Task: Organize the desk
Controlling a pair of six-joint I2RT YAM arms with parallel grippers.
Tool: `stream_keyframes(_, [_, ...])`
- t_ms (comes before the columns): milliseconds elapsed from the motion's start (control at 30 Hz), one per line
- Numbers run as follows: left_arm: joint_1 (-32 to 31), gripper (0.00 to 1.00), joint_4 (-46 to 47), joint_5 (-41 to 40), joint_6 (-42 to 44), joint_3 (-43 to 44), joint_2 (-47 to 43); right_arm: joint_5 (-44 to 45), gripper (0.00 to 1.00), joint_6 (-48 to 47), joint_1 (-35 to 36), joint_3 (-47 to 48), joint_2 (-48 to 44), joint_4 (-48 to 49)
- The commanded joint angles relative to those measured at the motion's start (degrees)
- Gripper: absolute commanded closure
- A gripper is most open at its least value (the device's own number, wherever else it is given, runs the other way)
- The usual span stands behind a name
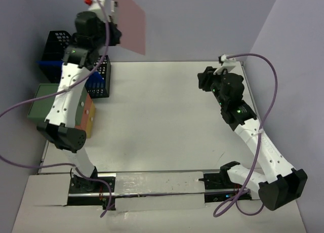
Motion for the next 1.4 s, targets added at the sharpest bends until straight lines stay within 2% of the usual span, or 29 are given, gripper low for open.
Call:
stream_keyframes(0, [6.5,1.00,-1.7,-5.5,-11.2,1.8,-5.9,2.7,0.52,-3.8,10.5,1.8,1.9,5.0])
stream_keyframes(67, [9.3,1.00,-2.3,-1.7,-14.4,1.0,-8.6,5.9,0.50,-12.2,16.3,2.2,3.4,11.3])
stream_keyframes(100, [10.4,1.00,-2.4,0.7,-15.6,-0.7,-10.4,8.5,0.48,-19.1,21.3,2.3,5.1,14.0])
stream_keyframes(133, [10.9,1.00,-2.5,1.4,-16.6,-1.2,-10.9,9.1,0.48,-20.9,25.2,2.3,5.5,17.0])
stream_keyframes(200, [11.4,1.00,-2.8,6.0,-20.0,-5.6,-14.6,15.6,0.41,-38.0,33.4,2.4,11.2,26.8])
stream_keyframes(267, [11.4,1.00,-3.4,8.9,-22.5,-7.6,-16.3,18.6,0.35,-47.9,38.0,3.0,16.1,38.9])
stream_keyframes(367, [11.4,1.00,-4.0,12.4,-24.7,-11.2,-19.0,23.0,0.30,-61.1,43.0,8.7,26.6,46.9])
stream_keyframes(433, [11.4,1.00,-4.6,12.8,-25.3,-12.4,-20.0,26.0,0.30,-64.1,43.6,12.5,30.4,49.2])
stream_keyframes(500, [11.4,1.00,-5.2,13.7,-24.8,-13.7,-21.3,25.9,0.29,-65.1,43.7,17.2,34.6,48.9])
stream_keyframes(667, [11.4,1.00,-6.2,16.2,-24.5,-16.0,-23.0,25.0,0.26,-65.8,43.5,21.7,39.5,48.7])
stream_keyframes(800, [11.4,1.00,-8.0,18.2,-25.0,-17.2,-23.4,30.1,0.27,-68.0,42.9,27.2,44.6,50.2])
stream_keyframes(867, [11.4,1.00,-7.8,20.0,-26.1,-18.7,-24.0,27.8,0.29,-68.7,42.3,27.7,45.9,46.8])
stream_keyframes(967, [11.4,1.00,-7.2,22.7,-26.6,-18.9,-24.1,26.8,0.57,-66.9,41.7,28.1,47.1,45.8])
stream_keyframes(1100, [11.4,1.00,-8.3,23.7,-25.5,-19.9,-24.9,29.6,0.78,-64.3,40.3,29.8,47.9,45.2])
stream_keyframes(1167, [11.4,1.00,-7.5,25.7,-25.9,-22.3,-25.7,29.1,1.00,-63.9,39.9,29.1,47.1,45.3])
stream_keyframes(1367, [11.4,0.98,-0.6,35.7,-28.6,-29.7,-28.4,29.1,1.00,-66.1,39.8,26.3,45.9,47.8])
